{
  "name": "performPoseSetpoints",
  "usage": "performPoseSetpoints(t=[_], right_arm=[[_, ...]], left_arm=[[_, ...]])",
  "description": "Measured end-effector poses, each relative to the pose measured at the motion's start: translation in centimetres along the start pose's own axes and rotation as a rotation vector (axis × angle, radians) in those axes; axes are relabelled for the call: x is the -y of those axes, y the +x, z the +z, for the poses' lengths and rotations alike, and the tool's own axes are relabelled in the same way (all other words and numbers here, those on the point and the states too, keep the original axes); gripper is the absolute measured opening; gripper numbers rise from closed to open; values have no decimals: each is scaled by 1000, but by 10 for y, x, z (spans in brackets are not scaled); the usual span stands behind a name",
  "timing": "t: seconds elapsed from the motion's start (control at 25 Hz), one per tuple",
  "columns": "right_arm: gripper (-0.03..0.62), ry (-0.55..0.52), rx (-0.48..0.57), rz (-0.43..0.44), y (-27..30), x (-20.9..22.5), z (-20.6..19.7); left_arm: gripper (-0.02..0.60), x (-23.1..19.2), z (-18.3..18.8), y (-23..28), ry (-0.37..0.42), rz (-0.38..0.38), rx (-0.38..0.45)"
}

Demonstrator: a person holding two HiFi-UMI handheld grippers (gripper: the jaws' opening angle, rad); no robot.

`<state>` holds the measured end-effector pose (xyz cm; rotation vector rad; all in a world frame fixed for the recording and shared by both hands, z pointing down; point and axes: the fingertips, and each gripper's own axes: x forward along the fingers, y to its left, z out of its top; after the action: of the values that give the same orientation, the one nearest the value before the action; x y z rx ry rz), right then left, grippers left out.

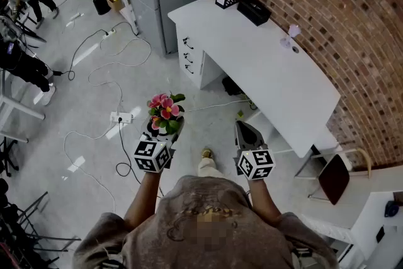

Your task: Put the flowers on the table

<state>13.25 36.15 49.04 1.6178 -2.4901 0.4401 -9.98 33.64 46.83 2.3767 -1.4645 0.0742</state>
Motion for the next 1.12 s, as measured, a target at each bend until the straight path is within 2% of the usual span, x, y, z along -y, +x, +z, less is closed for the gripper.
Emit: performPoseSetpoints(t=[0.64,1.12], right_arm=[[3,-9,-20,8,1,10,-3],[3,16,-4,19,49,51,17]], left_arm=[[360,13,-3,15,-9,-17,-24],[360,9,15,74,23,-14,-26]])
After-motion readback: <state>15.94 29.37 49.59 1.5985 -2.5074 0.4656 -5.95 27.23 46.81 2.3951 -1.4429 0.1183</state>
